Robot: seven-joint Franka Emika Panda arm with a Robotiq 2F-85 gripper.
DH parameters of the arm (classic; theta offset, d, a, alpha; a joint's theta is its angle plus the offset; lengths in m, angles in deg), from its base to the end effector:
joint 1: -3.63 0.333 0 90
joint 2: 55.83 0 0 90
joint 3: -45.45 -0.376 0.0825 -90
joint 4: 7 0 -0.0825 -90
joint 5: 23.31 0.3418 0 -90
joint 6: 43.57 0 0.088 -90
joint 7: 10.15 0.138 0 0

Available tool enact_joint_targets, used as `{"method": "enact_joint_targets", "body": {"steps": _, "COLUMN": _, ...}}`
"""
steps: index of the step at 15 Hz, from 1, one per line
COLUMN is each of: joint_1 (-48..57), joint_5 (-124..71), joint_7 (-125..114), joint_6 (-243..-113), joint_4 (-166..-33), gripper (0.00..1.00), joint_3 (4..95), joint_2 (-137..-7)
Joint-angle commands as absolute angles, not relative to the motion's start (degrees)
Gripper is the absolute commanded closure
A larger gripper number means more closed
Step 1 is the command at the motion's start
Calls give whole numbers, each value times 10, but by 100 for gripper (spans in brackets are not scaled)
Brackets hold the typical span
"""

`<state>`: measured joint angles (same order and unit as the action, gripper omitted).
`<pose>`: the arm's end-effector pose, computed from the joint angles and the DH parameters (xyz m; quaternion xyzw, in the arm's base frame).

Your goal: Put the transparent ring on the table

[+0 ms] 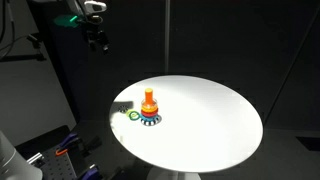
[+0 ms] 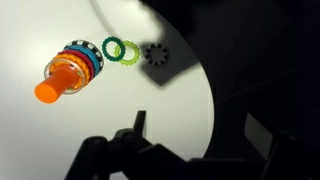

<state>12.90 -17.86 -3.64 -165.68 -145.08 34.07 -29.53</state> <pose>0.3392 0.1458 0.5325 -0.9917 -0.0948 -0.0850 0.0183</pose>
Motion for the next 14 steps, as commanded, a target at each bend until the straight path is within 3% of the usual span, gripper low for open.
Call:
{"method": "enact_joint_targets", "body": {"steps": 1, "joint_1": 132, "joint_5": -180, "joint_7": -35, "joint_6": -1655, "joint_4": -1448, "gripper": 0, "joint_3": 343, "joint_2": -296}}
{"method": "enact_joint_targets", "body": {"steps": 14, "joint_1": 120, "joint_5": -184, "joint_7": -22, "joint_6": -1646, "joint_4": -1436, "gripper": 0, "joint_3": 347, "joint_2": -316}}
